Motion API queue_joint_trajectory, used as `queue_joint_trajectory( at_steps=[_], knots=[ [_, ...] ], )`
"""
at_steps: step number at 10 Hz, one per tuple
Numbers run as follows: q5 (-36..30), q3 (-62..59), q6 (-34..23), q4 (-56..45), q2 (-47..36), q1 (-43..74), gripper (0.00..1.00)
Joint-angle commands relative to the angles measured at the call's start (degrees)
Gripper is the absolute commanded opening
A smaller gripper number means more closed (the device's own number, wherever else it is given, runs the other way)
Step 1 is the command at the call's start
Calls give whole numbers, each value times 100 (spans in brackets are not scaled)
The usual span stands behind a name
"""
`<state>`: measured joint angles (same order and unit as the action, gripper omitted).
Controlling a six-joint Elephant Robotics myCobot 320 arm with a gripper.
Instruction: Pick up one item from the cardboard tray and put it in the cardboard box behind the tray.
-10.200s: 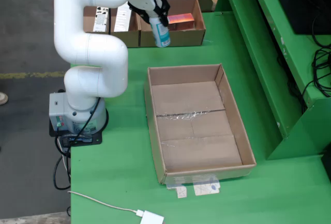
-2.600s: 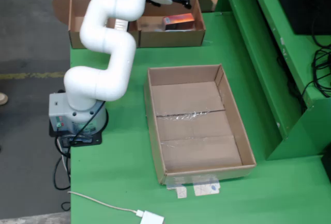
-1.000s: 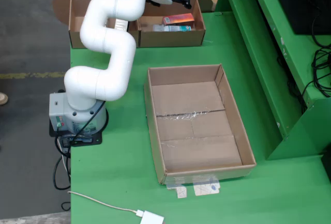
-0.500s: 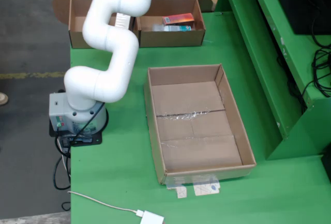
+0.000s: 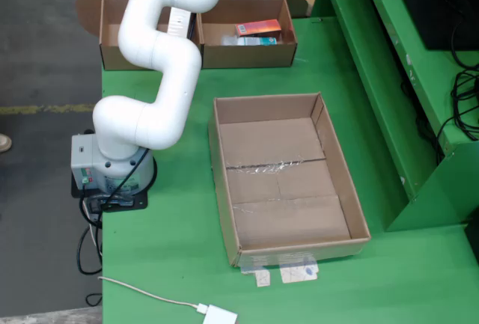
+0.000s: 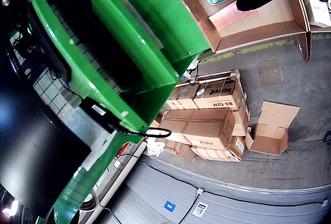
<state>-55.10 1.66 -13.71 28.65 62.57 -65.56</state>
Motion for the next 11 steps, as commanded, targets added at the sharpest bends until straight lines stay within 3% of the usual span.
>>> queue_joint_trajectory(
  at_steps=[1,4,5,7,9,11],
  knots=[
    [51,-166,-11,67,-586,554,100],
    [50,-166,197,68,-558,1153,100],
    [50,-166,531,67,-440,1960,100],
    [49,-166,558,66,-500,2660,100],
    [-1812,-166,1684,-3977,-2152,4062,100],
    [-2584,-166,2048,-7192,-3369,4953,100]
  ],
)
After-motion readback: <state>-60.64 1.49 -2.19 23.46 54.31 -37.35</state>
